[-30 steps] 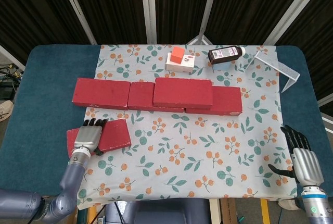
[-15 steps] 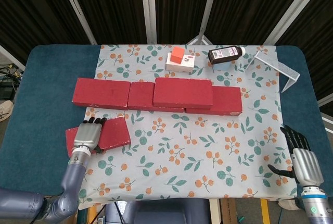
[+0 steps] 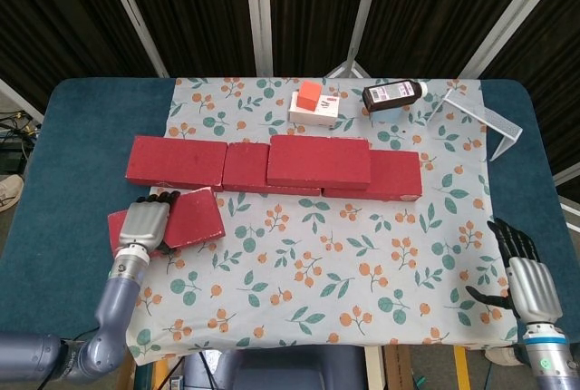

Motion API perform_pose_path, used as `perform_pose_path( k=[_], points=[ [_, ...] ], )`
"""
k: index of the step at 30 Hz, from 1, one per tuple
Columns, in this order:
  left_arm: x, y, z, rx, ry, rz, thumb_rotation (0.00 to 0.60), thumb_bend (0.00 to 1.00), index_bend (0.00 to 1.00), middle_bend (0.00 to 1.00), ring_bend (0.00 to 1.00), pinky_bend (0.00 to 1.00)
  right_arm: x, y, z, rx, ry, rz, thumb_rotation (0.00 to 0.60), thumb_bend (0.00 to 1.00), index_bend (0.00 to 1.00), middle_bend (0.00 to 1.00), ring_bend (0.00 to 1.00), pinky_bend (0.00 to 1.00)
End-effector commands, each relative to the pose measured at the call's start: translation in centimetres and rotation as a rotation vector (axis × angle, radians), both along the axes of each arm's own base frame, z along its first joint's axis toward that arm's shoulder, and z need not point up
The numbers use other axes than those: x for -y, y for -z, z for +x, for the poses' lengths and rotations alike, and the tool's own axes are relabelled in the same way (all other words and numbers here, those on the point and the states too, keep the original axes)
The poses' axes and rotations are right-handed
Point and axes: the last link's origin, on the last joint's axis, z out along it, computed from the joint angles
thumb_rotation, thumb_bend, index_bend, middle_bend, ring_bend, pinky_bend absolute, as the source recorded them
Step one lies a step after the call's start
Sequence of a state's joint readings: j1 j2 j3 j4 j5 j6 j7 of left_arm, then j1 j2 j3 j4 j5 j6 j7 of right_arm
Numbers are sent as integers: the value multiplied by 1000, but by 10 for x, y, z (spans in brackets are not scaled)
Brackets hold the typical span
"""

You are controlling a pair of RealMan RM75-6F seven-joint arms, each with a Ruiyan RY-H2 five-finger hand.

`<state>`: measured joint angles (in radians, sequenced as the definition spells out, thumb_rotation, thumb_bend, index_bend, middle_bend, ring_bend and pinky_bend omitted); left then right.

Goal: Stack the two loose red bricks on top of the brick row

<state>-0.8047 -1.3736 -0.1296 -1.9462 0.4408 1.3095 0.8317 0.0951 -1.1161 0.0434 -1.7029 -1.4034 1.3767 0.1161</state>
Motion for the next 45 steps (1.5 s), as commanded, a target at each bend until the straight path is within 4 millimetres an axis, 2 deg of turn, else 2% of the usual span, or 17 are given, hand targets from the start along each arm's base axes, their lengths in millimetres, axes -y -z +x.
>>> perform_pose_path(
  k=[1,4,8,10,14,22,30,39,45],
  points=[
    [-17,-21,19,33,28,-35,600,51,292,341,199,279,1,1,-1,-4,6,1,600,54,0,10,0,0],
    [-37,-42,38,38,78,-93,600,58,293,336,199,264,3,2,-3,-14,21,2,600,54,0,10,0,0],
    [-74,-75,61,22,123,-164,600,58,305,319,193,238,7,5,-7,-39,53,4,600,55,0,10,0,0],
    [-93,-84,68,-12,148,-178,600,59,316,312,187,228,9,6,-8,-51,66,4,600,55,0,11,0,0],
    [-121,-88,75,-72,177,-201,600,58,333,309,186,221,13,8,-11,-68,84,-5,600,54,0,11,0,0],
    [-167,-76,82,-99,214,-205,600,58,346,306,186,217,15,7,-14,-76,114,-38,600,54,0,11,0,0],
    [-187,-62,79,-99,250,-202,600,58,343,302,186,214,12,4,-15,-90,133,-58,600,54,0,10,0,0],
    [-191,-48,74,-114,302,-192,600,58,337,295,186,212,11,3,-16,-88,139,-62,600,54,0,11,0,0],
    [-190,-38,63,-78,277,-205,600,58,335,292,186,213,11,3,-16,-85,136,-56,600,54,0,10,0,0]
  ],
)
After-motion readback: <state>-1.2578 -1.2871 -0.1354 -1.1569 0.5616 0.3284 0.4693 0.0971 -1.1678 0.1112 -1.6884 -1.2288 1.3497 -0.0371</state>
